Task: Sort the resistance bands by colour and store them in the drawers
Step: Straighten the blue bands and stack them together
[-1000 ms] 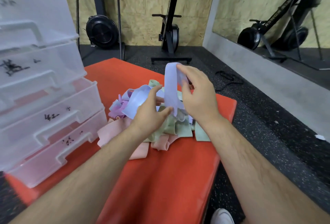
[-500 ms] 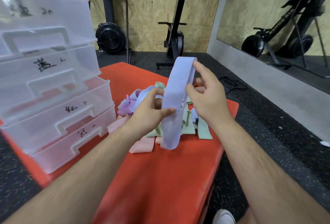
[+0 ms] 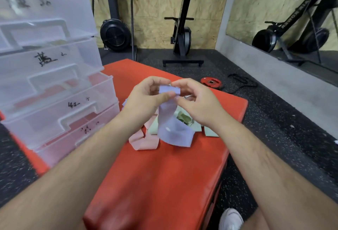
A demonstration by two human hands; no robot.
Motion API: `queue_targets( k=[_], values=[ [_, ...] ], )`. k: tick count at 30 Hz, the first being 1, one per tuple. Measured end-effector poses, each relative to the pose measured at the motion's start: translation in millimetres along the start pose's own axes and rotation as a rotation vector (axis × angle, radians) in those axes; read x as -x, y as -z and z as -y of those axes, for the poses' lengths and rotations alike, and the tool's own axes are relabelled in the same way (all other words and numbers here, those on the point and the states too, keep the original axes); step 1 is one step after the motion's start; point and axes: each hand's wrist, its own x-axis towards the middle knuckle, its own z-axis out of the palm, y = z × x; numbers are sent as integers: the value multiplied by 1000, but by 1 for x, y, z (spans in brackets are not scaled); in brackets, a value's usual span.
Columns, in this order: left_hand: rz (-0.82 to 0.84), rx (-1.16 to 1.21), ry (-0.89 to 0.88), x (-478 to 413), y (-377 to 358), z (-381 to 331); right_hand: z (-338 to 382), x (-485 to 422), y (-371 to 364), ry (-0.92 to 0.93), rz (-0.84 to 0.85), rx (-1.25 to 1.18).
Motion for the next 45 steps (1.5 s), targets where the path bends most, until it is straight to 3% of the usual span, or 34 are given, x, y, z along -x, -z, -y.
queue_targets(
  k=[3,6,9,13,17,21,24,35,40,45],
  values=[
    [-23,-101,-33,6,14,-1,4,-5,-10,28,-46,-4],
    [-130,-442,-178,13,28,0,11,-5,-21,77,-26,-10],
    [-174,-565,-282,21,40,-3,17,-4,-32,134,-44,44],
    [-74,-534,-239,30,51,-4,27,0,-44,69,21,-120],
    [-88,-448,-167,45,58,0,29,12,-61,-10,175,-216],
    [-65,-365,-27,58,63,6,26,19,-71,-31,210,-143],
    [-63,-345,-20,67,65,8,23,22,-69,-65,260,-122],
    [-312,-119,141,92,100,23,-3,48,-25,-219,604,377],
    [-335,-148,260,101,117,47,-26,59,8,-354,609,443],
    [-310,-264,410,122,129,78,-52,77,22,-542,489,231]
  ],
)
